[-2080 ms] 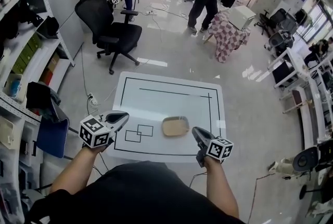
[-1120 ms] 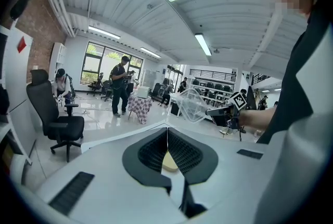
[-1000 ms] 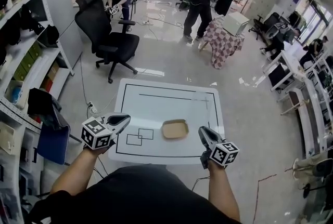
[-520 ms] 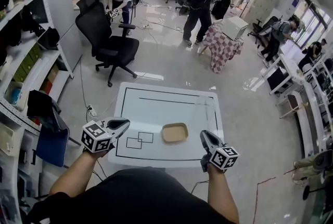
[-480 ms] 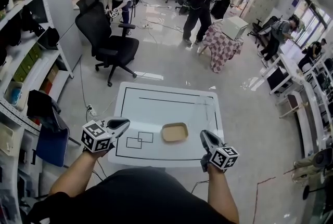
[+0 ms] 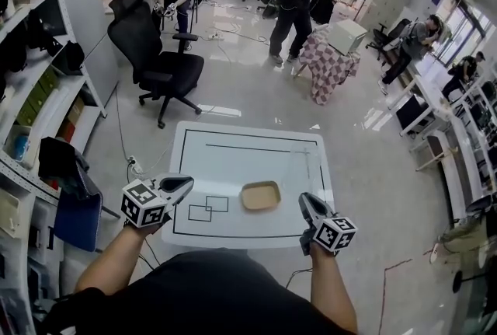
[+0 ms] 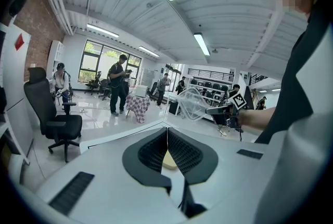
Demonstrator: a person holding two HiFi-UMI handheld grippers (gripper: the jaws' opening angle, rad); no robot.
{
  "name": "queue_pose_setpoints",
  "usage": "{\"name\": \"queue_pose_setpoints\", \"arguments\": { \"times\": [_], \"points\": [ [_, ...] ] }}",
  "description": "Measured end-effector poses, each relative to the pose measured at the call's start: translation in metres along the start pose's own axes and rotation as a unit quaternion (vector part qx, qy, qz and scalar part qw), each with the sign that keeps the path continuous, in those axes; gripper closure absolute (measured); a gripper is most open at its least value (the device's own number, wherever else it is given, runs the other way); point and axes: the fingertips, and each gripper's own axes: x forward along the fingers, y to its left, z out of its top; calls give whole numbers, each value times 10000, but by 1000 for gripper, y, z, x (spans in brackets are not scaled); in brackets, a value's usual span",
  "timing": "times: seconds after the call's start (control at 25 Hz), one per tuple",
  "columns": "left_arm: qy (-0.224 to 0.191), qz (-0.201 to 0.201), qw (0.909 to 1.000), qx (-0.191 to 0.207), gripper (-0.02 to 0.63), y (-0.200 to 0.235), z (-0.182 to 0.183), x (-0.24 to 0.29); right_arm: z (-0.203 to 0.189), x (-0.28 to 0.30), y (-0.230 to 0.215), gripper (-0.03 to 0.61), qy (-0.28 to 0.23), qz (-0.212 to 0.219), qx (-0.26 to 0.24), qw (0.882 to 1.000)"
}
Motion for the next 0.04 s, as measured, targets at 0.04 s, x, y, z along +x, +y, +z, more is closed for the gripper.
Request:
{"name": "queue_pose_setpoints", "arguments": {
  "times": [0.04],
  "points": [
    [2, -4, 10000, -3, 592, 1, 0, 1, 1, 1, 0, 528, -1, -1, 7, 10000]
  ]
}}
